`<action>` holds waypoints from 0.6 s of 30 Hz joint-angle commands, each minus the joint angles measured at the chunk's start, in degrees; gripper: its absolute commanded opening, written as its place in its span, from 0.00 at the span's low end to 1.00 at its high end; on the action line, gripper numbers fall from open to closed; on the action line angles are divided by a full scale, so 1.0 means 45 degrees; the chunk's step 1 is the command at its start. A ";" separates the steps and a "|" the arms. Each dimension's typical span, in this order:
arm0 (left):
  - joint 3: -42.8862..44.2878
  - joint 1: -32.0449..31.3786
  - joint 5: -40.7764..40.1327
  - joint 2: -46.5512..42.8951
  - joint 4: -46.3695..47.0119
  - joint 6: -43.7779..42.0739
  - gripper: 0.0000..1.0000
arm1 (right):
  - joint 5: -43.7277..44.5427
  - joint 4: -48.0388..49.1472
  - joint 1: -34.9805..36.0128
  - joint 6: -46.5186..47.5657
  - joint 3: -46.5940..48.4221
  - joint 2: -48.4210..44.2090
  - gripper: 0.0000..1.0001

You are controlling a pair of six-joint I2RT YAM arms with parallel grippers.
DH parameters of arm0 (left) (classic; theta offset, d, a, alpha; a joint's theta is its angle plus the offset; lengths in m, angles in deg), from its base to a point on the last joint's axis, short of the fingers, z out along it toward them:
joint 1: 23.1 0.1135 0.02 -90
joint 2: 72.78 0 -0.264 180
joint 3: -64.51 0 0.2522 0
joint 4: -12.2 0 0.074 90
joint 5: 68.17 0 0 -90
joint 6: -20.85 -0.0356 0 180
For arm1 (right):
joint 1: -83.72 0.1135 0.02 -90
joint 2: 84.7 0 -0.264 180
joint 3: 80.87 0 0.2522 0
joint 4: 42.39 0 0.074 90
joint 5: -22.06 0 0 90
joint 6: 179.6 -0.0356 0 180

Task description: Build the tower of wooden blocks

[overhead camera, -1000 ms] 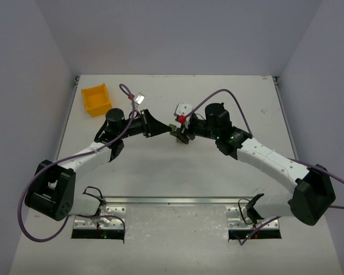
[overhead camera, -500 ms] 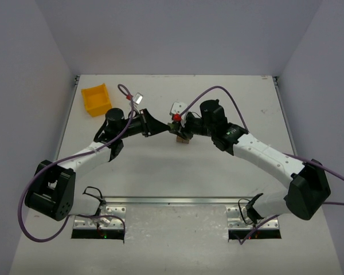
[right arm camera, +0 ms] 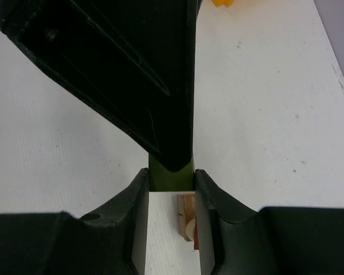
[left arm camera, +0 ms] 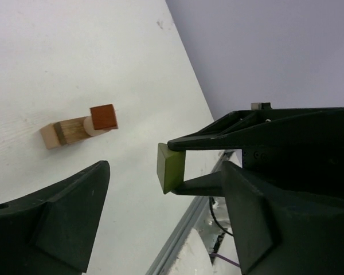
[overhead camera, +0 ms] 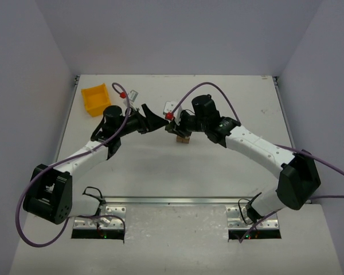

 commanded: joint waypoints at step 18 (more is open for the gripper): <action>0.0505 0.2519 -0.5428 -0.1069 -0.3135 -0.1293 1.00 | 0.1304 -0.6000 -0.0190 0.3238 0.6241 0.5834 0.01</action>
